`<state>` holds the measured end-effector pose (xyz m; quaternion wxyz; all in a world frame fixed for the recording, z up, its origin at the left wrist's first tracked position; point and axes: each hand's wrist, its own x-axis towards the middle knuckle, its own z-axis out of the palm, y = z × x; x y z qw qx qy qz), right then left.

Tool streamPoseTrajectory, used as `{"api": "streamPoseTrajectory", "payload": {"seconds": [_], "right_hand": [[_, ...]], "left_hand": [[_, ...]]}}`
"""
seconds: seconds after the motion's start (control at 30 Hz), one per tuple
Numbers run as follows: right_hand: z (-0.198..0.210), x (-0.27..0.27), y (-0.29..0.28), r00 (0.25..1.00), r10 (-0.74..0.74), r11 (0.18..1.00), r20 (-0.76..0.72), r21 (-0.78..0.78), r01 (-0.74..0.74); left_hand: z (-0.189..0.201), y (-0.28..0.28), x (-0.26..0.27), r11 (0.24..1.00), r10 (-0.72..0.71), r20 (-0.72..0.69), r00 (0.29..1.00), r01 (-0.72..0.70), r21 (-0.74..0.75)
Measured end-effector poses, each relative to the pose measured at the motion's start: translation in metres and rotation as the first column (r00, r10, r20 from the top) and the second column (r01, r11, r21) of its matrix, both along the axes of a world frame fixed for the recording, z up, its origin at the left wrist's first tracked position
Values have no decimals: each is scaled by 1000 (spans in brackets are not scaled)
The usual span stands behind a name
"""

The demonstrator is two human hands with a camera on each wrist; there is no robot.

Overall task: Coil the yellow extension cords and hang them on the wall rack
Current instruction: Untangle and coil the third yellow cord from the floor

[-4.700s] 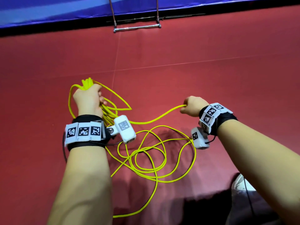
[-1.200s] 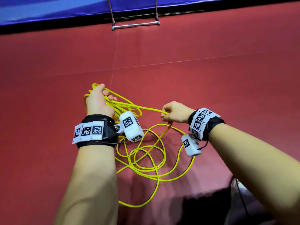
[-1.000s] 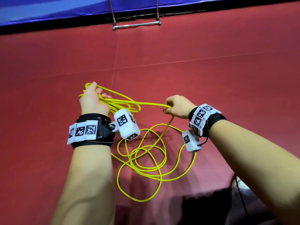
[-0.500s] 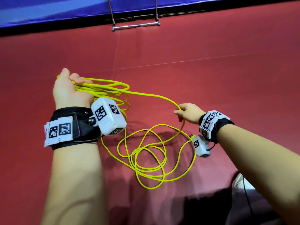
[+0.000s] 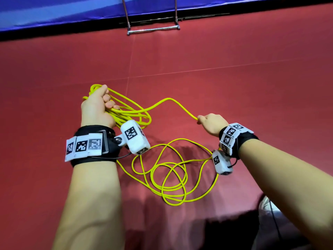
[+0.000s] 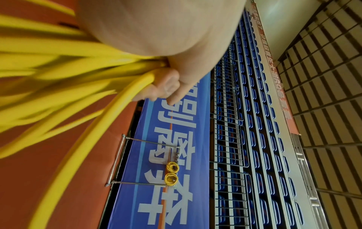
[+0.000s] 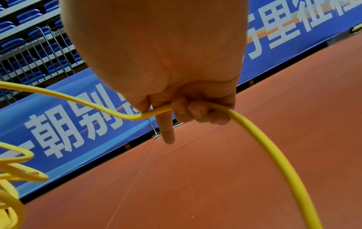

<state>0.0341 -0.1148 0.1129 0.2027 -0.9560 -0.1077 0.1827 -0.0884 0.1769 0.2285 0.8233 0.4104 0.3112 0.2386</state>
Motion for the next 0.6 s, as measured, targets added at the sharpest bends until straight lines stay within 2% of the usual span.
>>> {"api": "streamPoseTrajectory", "payload": {"seconds": [0.07, 0.13, 0.23, 0.3, 0.43, 0.5, 0.6], "right_hand": [[2, 0, 0, 1000, -17, 1000, -10, 26, 17], [1, 1, -4, 1000, -11, 997, -7, 72, 11], [-8, 3, -15, 1000, 17, 990, -15, 141, -15], [-16, 3, -22, 998, 47, 990, -41, 133, -41], [-21, -3, -18, 991, 131, 987, -28, -93, -133], [-15, -3, -9, 980, 188, 953, 59, -251, -168], [-4, -2, 7, 926, 316, 881, 206, -425, -206]], "left_hand": [[-2, -2, 2, 996, -75, -22, 997, 76, 47], [0, -6, 4, 994, -89, -28, 996, 91, 66], [5, -11, 4, 996, 40, -22, 999, -38, 76], [8, -10, 3, 991, 102, -12, 995, -101, 86], [6, -8, 3, 986, 107, -45, 993, -100, 133], [2, -12, 5, 980, 88, -74, 993, -73, 184], [-4, -21, 10, 965, 60, -115, 992, -28, 262]]}}
